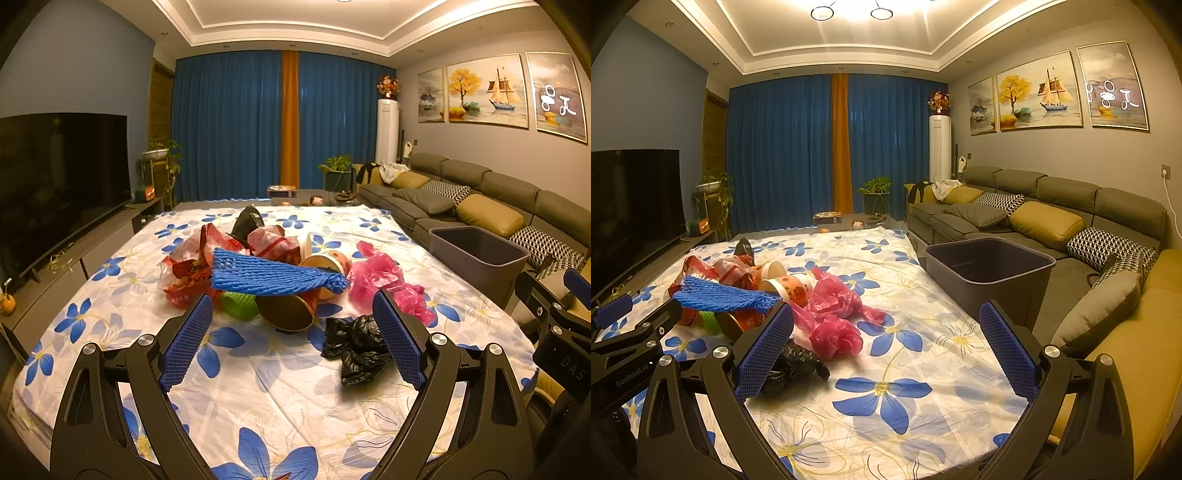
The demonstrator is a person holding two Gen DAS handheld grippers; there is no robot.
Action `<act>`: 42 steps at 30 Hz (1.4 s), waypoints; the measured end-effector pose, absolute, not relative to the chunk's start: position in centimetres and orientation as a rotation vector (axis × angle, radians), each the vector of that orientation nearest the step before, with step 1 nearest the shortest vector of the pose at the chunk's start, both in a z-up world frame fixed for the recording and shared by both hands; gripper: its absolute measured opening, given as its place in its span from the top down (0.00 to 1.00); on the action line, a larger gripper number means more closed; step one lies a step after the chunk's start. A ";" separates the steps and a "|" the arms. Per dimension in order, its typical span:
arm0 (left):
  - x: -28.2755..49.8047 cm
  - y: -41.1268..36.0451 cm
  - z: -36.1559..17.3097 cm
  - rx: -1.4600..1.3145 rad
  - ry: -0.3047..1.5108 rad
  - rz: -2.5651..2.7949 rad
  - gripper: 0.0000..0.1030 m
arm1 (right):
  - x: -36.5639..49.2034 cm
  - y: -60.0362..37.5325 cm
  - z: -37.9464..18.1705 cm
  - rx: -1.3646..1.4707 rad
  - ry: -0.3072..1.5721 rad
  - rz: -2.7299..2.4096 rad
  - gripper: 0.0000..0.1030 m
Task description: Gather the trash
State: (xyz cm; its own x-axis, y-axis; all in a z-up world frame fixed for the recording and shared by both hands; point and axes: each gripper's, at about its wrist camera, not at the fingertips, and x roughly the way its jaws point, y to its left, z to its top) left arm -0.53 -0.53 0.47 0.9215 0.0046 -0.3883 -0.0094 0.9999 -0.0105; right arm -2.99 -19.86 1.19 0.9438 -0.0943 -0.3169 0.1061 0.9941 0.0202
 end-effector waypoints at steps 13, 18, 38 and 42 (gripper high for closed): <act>-0.7 -0.7 0.8 -0.016 0.387 0.001 0.16 | -3.2 -20.2 1.4 0.043 0.313 -0.110 0.05; -0.8 -0.7 1.0 -0.017 0.385 -0.003 0.16 | -3.2 -20.2 1.4 0.043 0.311 -0.111 0.05; -0.7 -0.8 1.0 -0.016 0.381 -0.016 0.16 | -3.3 -20.4 1.5 0.044 0.304 -0.119 0.05; -0.7 -1.0 1.0 -0.016 0.384 -0.026 0.16 | -3.3 -20.4 1.5 0.046 0.303 -0.120 0.05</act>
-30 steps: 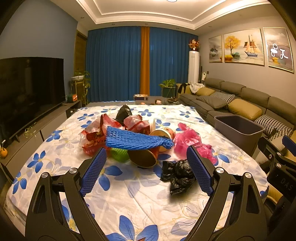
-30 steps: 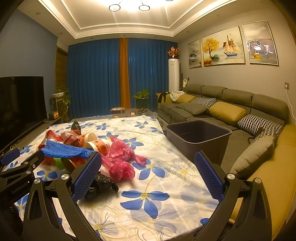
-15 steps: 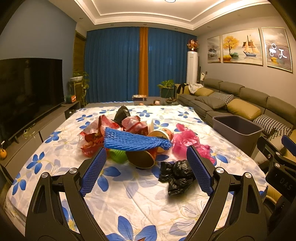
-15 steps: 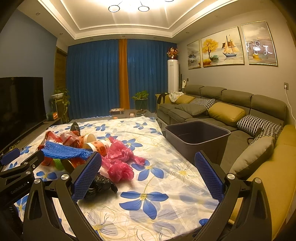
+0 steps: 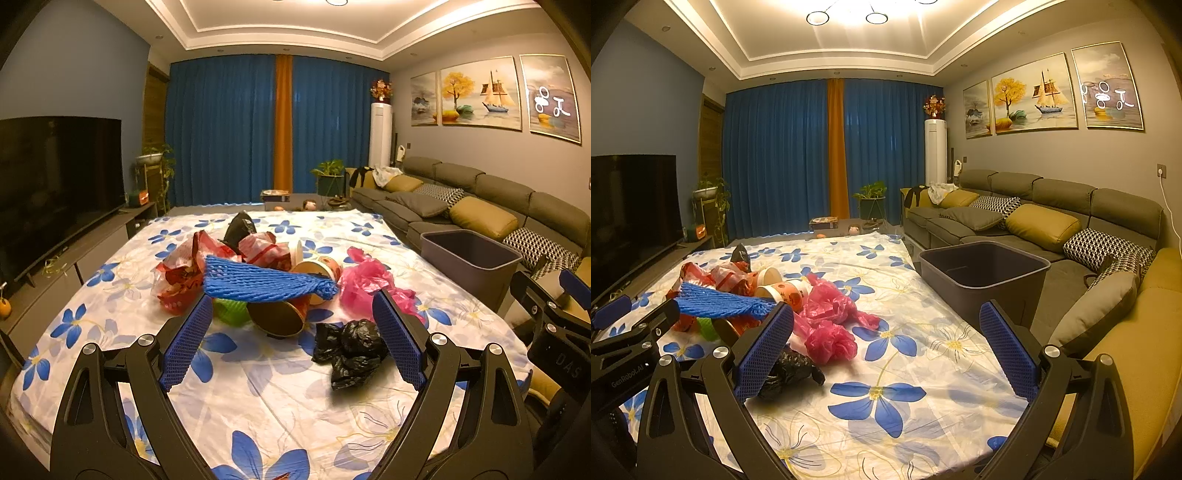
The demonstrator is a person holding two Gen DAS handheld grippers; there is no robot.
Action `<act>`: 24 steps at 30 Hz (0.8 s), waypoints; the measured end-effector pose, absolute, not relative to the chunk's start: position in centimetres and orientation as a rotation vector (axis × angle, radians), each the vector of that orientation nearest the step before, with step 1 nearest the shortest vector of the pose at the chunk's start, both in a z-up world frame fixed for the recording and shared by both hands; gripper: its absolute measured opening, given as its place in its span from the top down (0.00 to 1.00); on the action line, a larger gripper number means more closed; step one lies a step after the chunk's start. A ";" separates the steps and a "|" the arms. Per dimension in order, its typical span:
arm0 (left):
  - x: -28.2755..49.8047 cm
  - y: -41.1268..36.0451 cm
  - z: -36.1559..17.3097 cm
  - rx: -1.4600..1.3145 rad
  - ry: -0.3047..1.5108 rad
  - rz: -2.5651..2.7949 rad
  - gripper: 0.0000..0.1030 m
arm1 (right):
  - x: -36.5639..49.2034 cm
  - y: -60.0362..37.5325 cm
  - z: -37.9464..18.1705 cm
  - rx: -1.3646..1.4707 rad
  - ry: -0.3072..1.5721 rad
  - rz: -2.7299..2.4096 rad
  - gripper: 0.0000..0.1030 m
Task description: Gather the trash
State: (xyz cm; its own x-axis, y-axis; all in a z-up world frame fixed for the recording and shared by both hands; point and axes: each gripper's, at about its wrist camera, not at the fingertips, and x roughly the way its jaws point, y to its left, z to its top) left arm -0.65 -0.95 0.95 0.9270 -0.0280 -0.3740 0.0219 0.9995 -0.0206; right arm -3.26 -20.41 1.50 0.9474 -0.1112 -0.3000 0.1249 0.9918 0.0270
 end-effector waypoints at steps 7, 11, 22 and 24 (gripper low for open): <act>-0.6 -0.9 0.6 -0.028 0.384 -0.048 0.16 | -3.2 -20.4 1.5 0.045 0.302 -0.118 0.05; -0.3 -1.0 -0.1 -0.035 0.387 -0.077 0.16 | -3.1 -20.6 1.4 0.051 0.306 -0.110 0.05; 2.4 -2.7 -3.8 -0.027 0.454 -0.218 0.27 | -2.3 -21.3 0.2 0.070 0.321 -0.077 0.09; 3.2 -3.3 -4.5 -0.002 0.474 -0.232 0.31 | -2.0 -21.4 -0.1 0.073 0.329 -0.069 0.11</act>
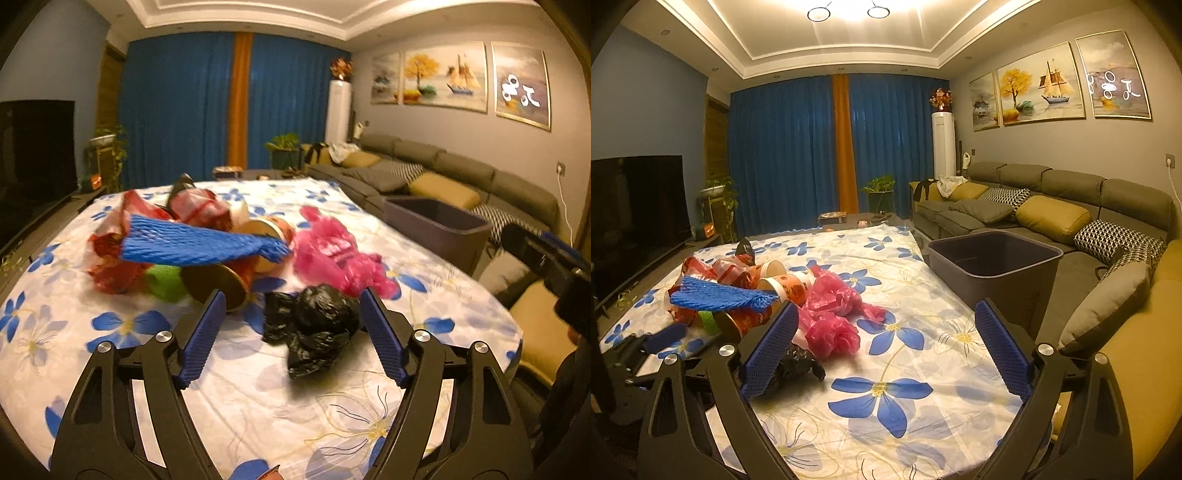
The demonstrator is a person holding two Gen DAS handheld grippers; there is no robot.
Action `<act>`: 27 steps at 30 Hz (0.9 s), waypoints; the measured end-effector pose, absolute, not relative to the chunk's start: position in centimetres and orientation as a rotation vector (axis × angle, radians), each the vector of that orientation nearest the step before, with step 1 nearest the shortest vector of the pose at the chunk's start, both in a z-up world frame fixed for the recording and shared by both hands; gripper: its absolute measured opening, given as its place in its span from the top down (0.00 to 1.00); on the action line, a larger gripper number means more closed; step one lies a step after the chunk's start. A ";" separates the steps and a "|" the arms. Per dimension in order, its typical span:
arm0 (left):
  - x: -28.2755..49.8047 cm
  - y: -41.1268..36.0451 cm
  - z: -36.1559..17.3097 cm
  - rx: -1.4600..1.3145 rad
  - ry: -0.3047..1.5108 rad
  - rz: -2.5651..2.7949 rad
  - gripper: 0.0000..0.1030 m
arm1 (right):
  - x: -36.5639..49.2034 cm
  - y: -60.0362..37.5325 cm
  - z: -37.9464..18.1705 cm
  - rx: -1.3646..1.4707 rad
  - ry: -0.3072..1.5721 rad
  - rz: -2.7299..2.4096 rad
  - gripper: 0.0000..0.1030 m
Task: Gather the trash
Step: 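Grasp the black plastic bag with the left tool while the right tool grasps the pink bag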
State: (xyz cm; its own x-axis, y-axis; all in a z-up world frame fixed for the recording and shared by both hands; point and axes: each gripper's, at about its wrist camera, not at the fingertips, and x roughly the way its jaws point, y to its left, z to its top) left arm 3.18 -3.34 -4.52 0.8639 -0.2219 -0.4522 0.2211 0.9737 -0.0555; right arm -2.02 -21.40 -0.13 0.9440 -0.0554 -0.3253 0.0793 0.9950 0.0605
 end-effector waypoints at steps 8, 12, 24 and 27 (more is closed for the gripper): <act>6.1 -5.1 -6.6 0.046 0.586 -0.290 0.45 | -1.2 -21.5 -0.9 0.066 0.341 -0.052 0.24; 7.8 -5.2 -7.9 0.039 0.665 -0.301 0.56 | -0.6 -21.5 -1.3 0.066 0.362 -0.039 0.31; 8.6 -4.0 -8.2 -0.035 0.698 -0.350 0.97 | 1.8 -20.5 -3.1 0.064 0.452 0.017 0.41; 7.3 -2.8 -6.5 -0.063 0.648 -0.343 0.98 | 2.8 -20.2 -3.5 0.069 0.473 0.031 0.45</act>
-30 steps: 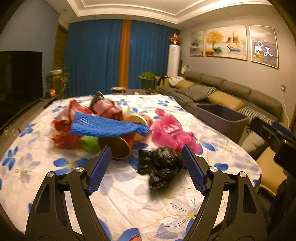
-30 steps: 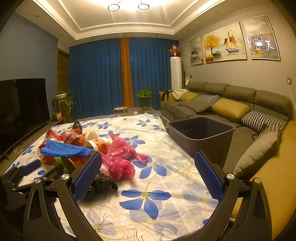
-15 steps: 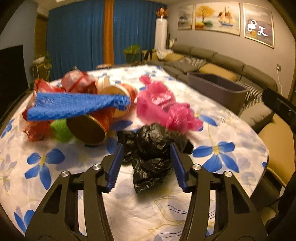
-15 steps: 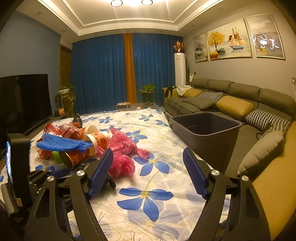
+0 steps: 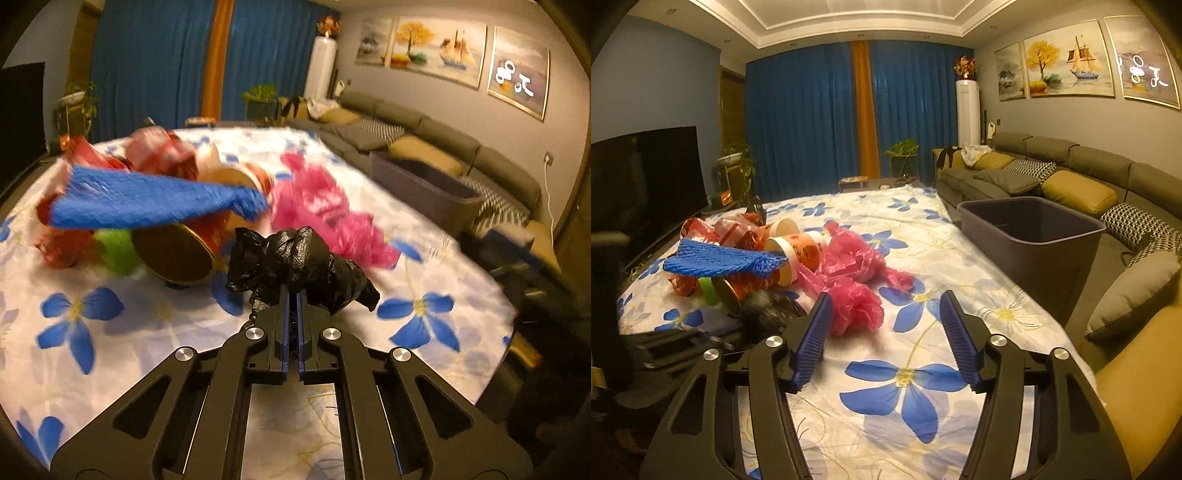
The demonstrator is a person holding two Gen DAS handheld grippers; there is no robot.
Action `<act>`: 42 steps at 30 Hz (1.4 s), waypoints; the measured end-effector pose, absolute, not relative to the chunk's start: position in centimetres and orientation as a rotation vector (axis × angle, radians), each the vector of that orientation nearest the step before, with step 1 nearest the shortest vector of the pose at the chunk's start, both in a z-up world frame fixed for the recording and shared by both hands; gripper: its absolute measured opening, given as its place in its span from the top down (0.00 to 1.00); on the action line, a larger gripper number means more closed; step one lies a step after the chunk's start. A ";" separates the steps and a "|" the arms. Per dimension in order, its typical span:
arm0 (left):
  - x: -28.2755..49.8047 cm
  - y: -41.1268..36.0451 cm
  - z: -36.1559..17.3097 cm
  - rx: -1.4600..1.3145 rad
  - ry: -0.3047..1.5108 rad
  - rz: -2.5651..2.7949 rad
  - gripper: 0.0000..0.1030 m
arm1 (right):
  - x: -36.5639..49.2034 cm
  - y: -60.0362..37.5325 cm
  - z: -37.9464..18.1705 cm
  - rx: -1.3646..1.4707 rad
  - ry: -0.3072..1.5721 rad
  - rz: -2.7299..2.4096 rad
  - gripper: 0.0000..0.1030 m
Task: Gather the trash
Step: 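Grasp the black plastic bag with the left tool while the right tool grasps the pink bag, then carry both bags to the grey bin and open both tools to drop them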
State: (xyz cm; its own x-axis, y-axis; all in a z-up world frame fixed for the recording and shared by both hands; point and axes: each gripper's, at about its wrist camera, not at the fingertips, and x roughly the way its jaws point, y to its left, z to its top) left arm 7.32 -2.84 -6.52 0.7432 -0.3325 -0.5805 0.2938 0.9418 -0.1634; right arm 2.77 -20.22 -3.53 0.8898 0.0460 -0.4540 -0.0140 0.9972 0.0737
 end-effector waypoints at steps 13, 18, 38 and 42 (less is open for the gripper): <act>5.2 1.8 -2.1 -0.116 0.500 -0.231 0.98 | 8.7 -17.6 -5.3 0.084 0.581 0.075 0.58; 5.7 2.3 -2.4 -0.129 0.506 -0.229 0.98 | 10.4 -16.9 -5.9 0.094 0.639 0.090 0.63; 6.2 2.7 -2.7 -0.150 0.502 -0.239 0.98 | 6.7 -18.3 -4.3 0.091 0.586 0.127 0.98; 6.0 1.8 -2.2 -0.144 0.493 -0.261 0.98 | 4.9 -19.1 -2.8 0.097 0.528 0.127 0.98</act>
